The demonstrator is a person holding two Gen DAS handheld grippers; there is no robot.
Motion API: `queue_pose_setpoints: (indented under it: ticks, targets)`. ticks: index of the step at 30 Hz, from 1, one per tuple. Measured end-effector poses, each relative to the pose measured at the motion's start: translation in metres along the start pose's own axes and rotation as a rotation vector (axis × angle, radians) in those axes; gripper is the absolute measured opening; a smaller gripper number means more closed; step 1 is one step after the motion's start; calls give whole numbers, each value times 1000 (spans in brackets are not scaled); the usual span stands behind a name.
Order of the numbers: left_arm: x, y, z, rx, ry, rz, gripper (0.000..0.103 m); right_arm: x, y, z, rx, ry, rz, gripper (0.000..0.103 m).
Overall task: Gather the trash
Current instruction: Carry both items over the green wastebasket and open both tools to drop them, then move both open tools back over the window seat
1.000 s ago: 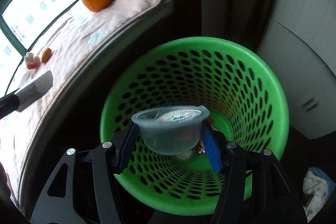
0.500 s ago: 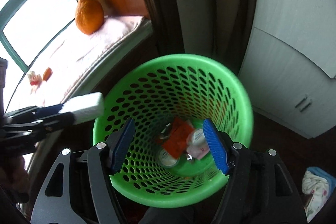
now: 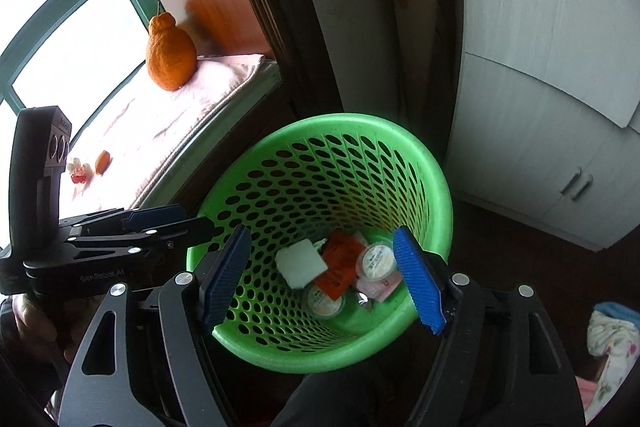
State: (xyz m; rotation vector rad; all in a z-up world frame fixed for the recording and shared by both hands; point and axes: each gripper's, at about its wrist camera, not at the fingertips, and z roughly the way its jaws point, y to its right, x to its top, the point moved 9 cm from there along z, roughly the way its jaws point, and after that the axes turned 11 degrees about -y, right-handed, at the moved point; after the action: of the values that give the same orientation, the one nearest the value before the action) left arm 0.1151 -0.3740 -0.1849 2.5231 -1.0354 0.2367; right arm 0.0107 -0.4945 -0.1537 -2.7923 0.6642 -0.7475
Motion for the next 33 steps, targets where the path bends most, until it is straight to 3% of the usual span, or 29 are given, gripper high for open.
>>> queue_pose_setpoints:
  ticks: [14,19,33]
  targets:
    - [-26,-60,-99,242,201,-94,78,9,-76,-2,59,15,-130,79]
    - [-38,-84,-131,320,253,-126,81,14,-110,0,81,13,-182,80]
    - [-76,-155,-182,412,292,-278,85,18,-199,13,133,-4,-312,80]
